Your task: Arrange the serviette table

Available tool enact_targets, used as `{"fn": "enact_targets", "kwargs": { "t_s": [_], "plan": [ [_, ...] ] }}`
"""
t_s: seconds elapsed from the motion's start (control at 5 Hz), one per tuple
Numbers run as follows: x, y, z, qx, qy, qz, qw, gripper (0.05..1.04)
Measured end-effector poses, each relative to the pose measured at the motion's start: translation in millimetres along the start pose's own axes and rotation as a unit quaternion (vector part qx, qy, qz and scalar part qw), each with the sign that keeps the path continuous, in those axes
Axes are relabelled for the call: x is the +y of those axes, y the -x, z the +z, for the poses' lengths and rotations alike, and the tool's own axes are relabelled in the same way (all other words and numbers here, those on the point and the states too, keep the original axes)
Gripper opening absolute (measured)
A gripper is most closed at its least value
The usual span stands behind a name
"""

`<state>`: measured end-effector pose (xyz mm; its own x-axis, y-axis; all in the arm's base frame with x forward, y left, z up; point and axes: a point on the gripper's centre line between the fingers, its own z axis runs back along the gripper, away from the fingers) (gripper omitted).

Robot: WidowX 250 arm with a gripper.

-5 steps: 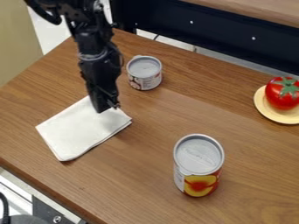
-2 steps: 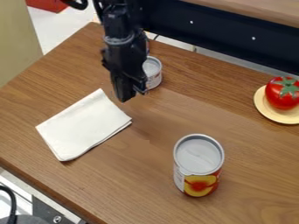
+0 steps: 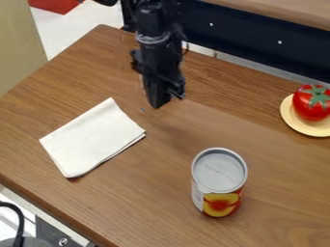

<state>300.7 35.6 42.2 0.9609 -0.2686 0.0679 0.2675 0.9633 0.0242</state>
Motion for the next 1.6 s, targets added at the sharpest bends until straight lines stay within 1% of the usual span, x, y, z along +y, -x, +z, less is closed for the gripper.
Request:
{"fn": "enact_targets", "kwargs": {
  "t_s": [0.2, 0.4, 0.6, 0.8, 1.0, 1.2, 1.4, 1.6],
  "plan": [
    [-11.4, -5.6, 1.6, 0.0, 0.006, 0.001, 1.0, 0.053],
    [-32.3, 1.2, 1.1, 0.004, 0.012, -0.019, 0.9997, 0.053],
    [-56.8, 14.0, 6.4, 0.013, 0.021, -0.039, 0.9989, 0.053],
    [-77.9, 29.2, 10.3, 0.019, 0.019, -0.06, 0.9978, 0.055],
    [-82.8, 34.7, 21.8, 0.025, 0.037, -0.067, 0.9967, 0.076],
    [-71.7, 23.1, 39.8, 0.021, 0.048, -0.06, 0.9969, 0.211],
    [-66.0, 24.7, 41.4, 0.031, 0.028, -0.075, 0.9963, 0.447],
    [-68.3, 25.0, 45.5, 0.019, 0.028, -0.082, 0.9961, 0.738]
  ]
}}
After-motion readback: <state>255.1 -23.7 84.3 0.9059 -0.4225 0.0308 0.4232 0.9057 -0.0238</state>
